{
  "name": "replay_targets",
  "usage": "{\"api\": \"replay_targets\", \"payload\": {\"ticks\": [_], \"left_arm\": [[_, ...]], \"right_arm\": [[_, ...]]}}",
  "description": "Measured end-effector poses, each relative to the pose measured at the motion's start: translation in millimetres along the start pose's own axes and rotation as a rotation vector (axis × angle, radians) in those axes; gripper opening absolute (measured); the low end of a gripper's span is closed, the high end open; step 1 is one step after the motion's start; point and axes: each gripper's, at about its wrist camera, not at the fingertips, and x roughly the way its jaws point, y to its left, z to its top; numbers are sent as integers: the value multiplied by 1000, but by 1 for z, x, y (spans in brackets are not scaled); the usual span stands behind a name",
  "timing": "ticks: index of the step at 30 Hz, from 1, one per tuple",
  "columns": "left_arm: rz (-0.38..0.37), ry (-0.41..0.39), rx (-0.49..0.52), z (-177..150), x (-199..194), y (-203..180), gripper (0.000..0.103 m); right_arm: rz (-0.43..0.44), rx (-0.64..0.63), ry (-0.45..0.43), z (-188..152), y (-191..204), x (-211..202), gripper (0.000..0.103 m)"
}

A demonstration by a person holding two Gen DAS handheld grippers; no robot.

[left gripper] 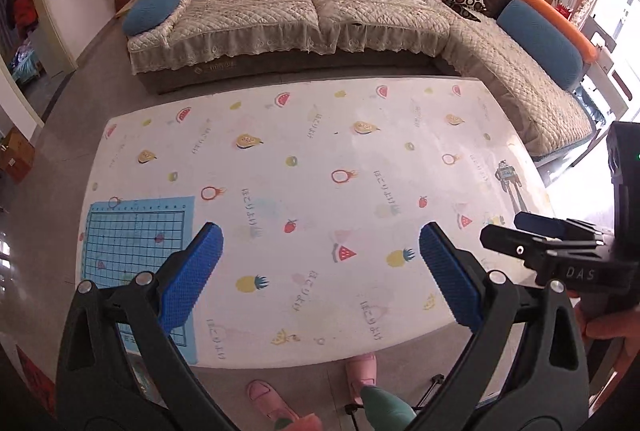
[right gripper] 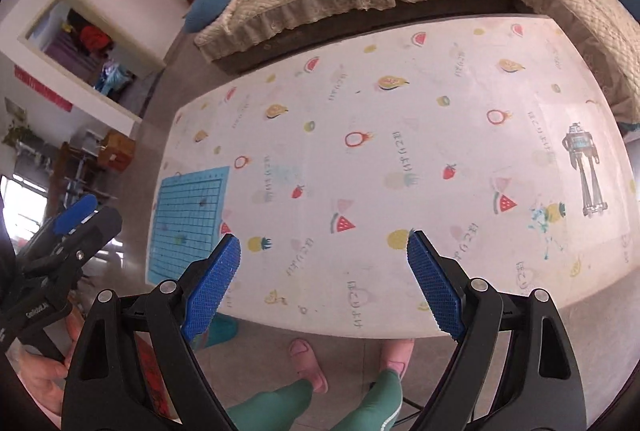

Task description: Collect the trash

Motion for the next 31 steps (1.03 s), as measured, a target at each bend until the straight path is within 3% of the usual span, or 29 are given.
{"api": "replay_targets", "payload": {"ticks": [15,19,31], "left_arm": [[25,65,-48,-2,38,10,96],[-26,61,-102,-4,44,19,96],[36,63,-82,4,46,18,96]], "right_arm": [[-25,-58,63,11,-4,22,85],[-23,-82,80,15,2,27,85],[-22,-104,75,22,7,28,85]]}}
